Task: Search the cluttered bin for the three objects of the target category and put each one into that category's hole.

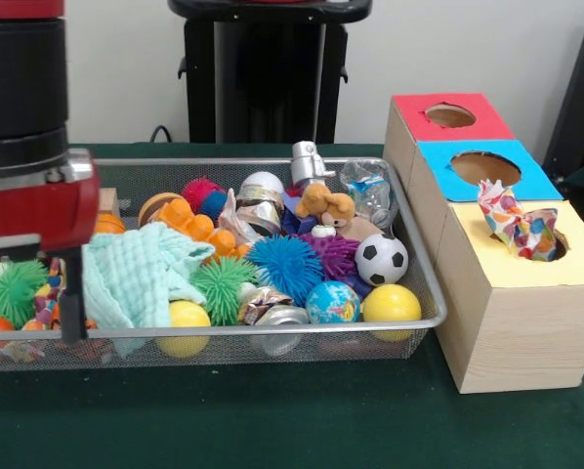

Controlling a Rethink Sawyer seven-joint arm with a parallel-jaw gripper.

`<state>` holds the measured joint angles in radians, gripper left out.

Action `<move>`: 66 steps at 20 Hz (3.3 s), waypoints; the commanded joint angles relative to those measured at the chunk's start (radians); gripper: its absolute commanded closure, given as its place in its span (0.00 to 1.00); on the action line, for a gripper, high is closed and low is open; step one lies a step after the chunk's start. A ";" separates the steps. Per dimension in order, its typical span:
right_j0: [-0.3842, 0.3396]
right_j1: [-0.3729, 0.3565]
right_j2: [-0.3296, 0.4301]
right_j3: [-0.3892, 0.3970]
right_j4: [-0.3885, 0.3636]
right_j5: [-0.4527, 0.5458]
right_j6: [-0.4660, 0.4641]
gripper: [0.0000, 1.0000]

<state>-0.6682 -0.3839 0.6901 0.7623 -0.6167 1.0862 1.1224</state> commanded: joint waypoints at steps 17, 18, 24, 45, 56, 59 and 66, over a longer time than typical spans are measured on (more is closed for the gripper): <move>-0.073 -0.156 -0.120 0.491 0.039 -0.118 0.074 0.00; -0.069 -0.149 -0.120 0.495 0.040 -0.132 0.083 0.00; -0.050 -0.106 -0.133 0.505 0.046 -0.196 0.114 0.00; -0.018 -0.045 -0.116 0.283 0.057 -0.037 -0.097 0.00; 0.047 -0.098 -0.150 0.270 0.050 0.120 -0.076 0.00; 0.047 -0.137 -0.158 0.309 0.058 0.130 -0.058 0.00; 0.074 -0.066 -0.135 0.203 0.031 0.179 -0.112 0.00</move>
<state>-0.6105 -0.4876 0.5815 1.0167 -0.5664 1.1241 1.1224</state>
